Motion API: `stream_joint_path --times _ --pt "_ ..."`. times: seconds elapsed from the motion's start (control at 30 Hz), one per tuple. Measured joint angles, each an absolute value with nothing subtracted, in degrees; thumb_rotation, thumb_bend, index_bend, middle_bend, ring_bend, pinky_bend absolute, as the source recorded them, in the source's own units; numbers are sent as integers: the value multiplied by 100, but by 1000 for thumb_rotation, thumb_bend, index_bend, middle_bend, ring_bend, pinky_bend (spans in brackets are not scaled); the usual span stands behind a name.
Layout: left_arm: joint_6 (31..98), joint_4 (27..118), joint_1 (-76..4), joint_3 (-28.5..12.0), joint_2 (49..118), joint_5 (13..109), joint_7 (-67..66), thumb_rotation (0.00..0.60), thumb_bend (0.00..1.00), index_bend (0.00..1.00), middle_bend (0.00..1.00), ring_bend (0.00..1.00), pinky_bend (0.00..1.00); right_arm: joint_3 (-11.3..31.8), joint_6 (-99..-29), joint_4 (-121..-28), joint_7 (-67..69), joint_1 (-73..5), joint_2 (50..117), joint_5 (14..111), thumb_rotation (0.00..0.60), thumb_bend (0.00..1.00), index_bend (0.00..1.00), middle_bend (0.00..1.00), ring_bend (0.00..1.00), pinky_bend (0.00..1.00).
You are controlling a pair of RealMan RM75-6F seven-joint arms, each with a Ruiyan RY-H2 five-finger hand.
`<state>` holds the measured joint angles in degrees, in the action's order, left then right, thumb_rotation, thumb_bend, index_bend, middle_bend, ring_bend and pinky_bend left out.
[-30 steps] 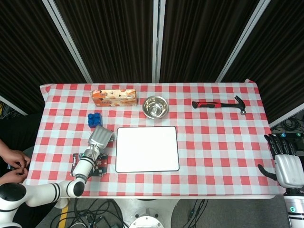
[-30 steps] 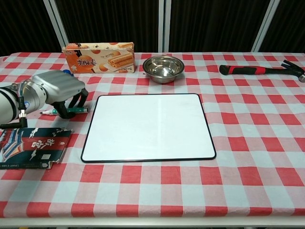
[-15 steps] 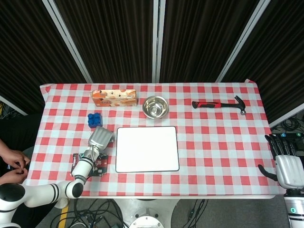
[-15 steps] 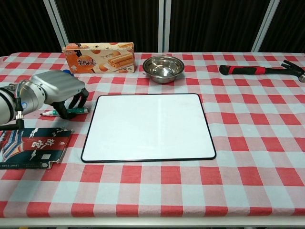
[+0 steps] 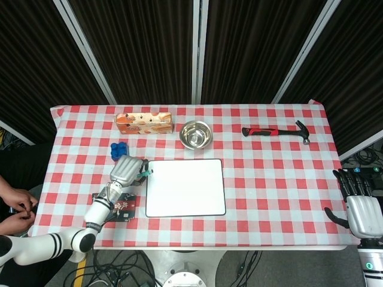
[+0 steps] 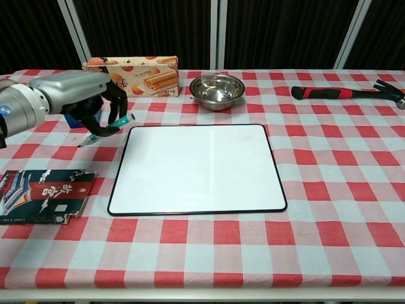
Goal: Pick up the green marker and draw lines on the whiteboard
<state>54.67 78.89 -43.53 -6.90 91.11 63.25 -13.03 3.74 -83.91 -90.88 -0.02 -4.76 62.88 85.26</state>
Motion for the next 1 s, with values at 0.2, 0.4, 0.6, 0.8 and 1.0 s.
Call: stream_joint_path --times 0.2,0.4,0.6,0.8,1.0 --pt "5569 7462 -4334 -729 9330 7706 635 600 453 560 621 761 1000 381 -8401 -9097 -2 -454 6268 8487 600 133 0 70 0 0" --pt "5689 6530 -4485 -685 9808 8396 1290 600 453 560 621 761 1000 384 -8391 -9092 -61 -458 6286 8479 600 134 0 71 0 0" --pt "5757 5733 -4648 -650 10210 8619 1668 600 453 560 623 762 1000 389 -8432 -9135 -95 -433 6274 8473 600 134 0 71 0 0" --pt "5813 5162 -4717 -580 10514 8738 2196 600 452 559 623 761 1000 373 -8423 -9184 -146 -422 6277 8474 600 134 0 70 0 0" --pt "5885 4811 -4736 -527 10735 8793 2467 600 453 560 623 761 1000 373 -8410 -9232 -207 -426 6264 8470 600 135 0 70 0 0"
